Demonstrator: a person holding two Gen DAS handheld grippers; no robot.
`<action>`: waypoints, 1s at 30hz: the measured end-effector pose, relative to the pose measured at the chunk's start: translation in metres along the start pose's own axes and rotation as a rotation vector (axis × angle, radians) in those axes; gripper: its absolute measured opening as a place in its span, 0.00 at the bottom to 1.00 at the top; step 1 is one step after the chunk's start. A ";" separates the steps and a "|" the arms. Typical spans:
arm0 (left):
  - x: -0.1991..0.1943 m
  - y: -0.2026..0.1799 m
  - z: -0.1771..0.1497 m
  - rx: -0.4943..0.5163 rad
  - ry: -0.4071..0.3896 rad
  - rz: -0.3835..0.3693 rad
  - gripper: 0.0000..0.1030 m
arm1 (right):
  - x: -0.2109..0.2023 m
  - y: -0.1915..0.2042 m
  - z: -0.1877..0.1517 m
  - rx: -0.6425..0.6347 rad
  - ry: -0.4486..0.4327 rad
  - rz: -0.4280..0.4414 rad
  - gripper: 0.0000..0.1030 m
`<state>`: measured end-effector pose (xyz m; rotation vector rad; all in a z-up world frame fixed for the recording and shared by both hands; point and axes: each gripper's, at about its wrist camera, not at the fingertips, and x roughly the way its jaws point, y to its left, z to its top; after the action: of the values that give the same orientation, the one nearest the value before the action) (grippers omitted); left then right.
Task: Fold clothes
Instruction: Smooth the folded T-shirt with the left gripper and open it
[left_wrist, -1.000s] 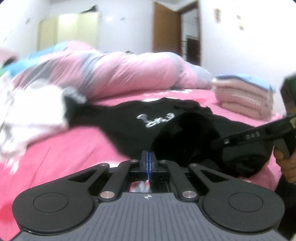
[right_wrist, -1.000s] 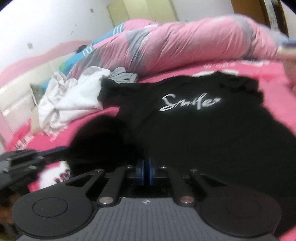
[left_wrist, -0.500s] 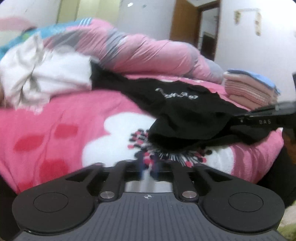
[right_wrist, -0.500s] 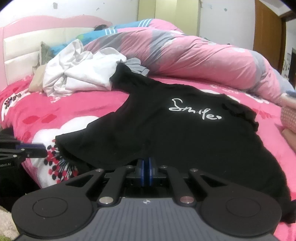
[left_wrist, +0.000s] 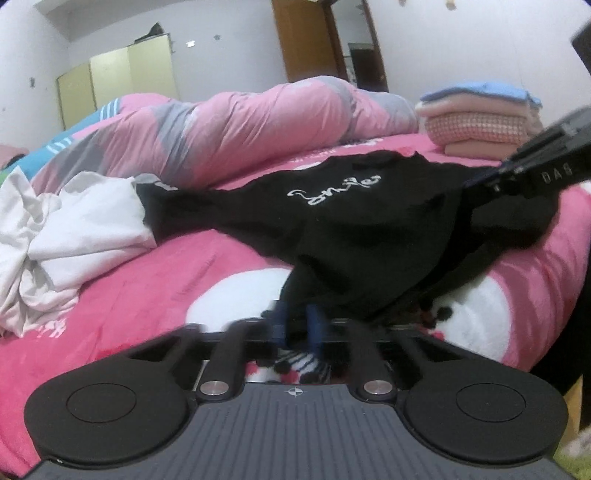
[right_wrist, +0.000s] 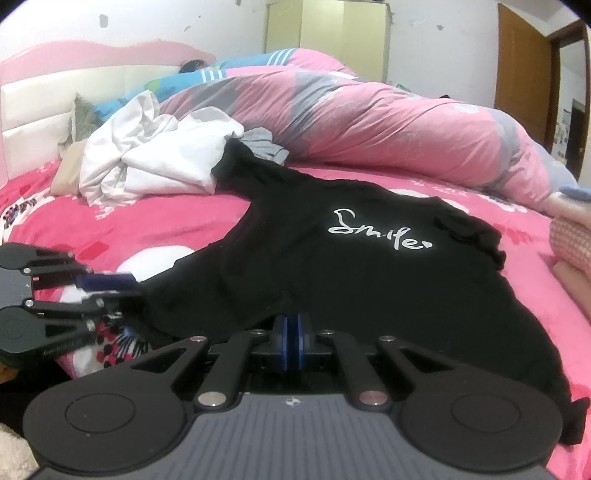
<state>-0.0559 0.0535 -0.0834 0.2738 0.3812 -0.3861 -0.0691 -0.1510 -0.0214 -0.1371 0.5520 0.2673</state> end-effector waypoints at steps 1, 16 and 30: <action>-0.007 0.003 0.002 -0.027 -0.023 0.008 0.00 | 0.000 0.000 -0.001 -0.003 -0.001 0.006 0.05; -0.069 0.016 -0.022 -0.338 0.028 0.059 0.00 | -0.008 0.013 -0.009 -0.078 -0.010 0.107 0.05; -0.053 0.028 -0.032 -0.397 0.083 0.031 0.01 | -0.060 -0.051 -0.047 0.311 0.008 0.106 0.15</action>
<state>-0.0994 0.1054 -0.0852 -0.0916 0.5243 -0.2614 -0.1271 -0.2223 -0.0260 0.1932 0.6027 0.2804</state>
